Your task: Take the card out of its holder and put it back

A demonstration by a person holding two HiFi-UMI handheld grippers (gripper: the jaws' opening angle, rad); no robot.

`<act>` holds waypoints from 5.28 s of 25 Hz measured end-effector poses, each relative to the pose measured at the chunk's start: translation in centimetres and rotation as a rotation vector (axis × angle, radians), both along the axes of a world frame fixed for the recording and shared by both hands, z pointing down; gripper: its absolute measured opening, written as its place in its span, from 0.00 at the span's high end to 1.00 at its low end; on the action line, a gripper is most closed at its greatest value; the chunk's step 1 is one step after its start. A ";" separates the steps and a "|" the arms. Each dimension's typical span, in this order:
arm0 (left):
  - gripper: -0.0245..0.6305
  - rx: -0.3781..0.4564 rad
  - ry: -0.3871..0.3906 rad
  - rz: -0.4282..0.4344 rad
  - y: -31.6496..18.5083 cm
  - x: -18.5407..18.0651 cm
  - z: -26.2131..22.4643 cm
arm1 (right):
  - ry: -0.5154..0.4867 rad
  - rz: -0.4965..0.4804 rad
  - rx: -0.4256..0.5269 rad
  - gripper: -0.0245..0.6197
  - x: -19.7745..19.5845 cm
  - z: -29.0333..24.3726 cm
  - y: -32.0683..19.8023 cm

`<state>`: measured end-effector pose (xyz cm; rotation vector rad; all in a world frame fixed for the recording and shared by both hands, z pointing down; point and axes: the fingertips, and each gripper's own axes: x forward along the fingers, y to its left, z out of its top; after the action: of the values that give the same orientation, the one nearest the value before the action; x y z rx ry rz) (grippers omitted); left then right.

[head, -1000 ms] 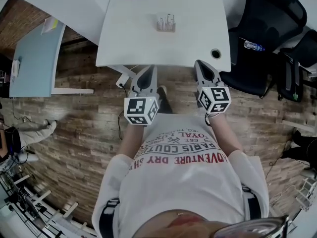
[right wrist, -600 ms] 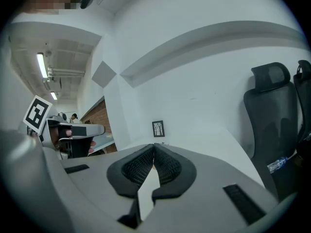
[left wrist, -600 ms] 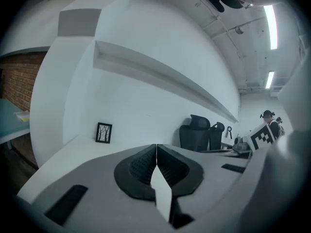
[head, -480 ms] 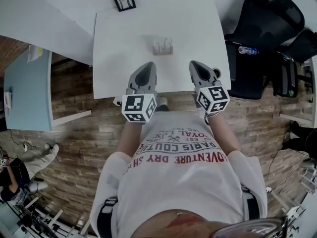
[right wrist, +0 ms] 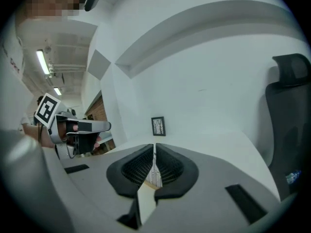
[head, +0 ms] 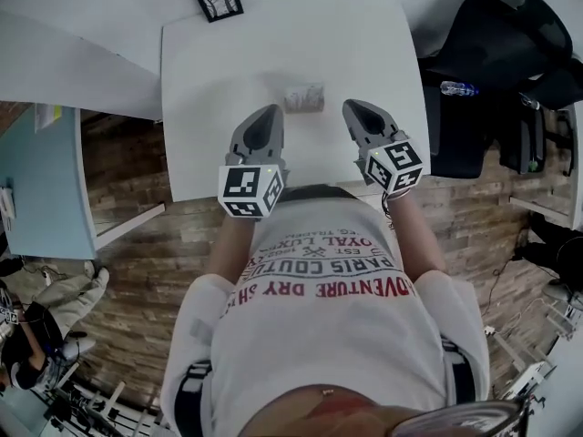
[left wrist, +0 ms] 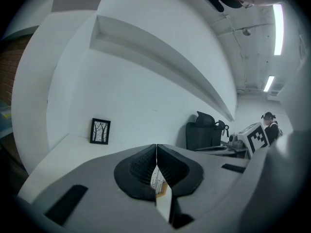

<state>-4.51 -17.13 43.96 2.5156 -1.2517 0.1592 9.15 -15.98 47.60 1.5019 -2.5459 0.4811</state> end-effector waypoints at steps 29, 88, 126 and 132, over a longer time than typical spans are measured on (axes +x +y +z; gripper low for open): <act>0.92 -0.157 -0.082 -0.251 -3.7 0.3 4.8 | 0.017 -0.861 -0.122 0.79 -4.1 8.2 -5.7; 0.93 0.034 -0.066 -0.101 -2.9 -0.4 -0.2 | 0.081 -0.136 0.094 0.91 1.2 -0.4 -6.2; 0.92 -0.061 -0.071 -0.251 -2.5 -2.6 2.6 | 0.093 -0.604 0.113 0.91 -4.6 0.8 -6.6; 0.92 -0.091 -0.076 -0.311 -2.2 -2.9 3.7 | 0.139 -0.857 0.090 0.91 -5.8 2.4 -5.5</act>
<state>-7.44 -19.35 47.68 2.2233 -1.6076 0.2334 3.38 -21.49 49.96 0.3288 -2.7818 0.1256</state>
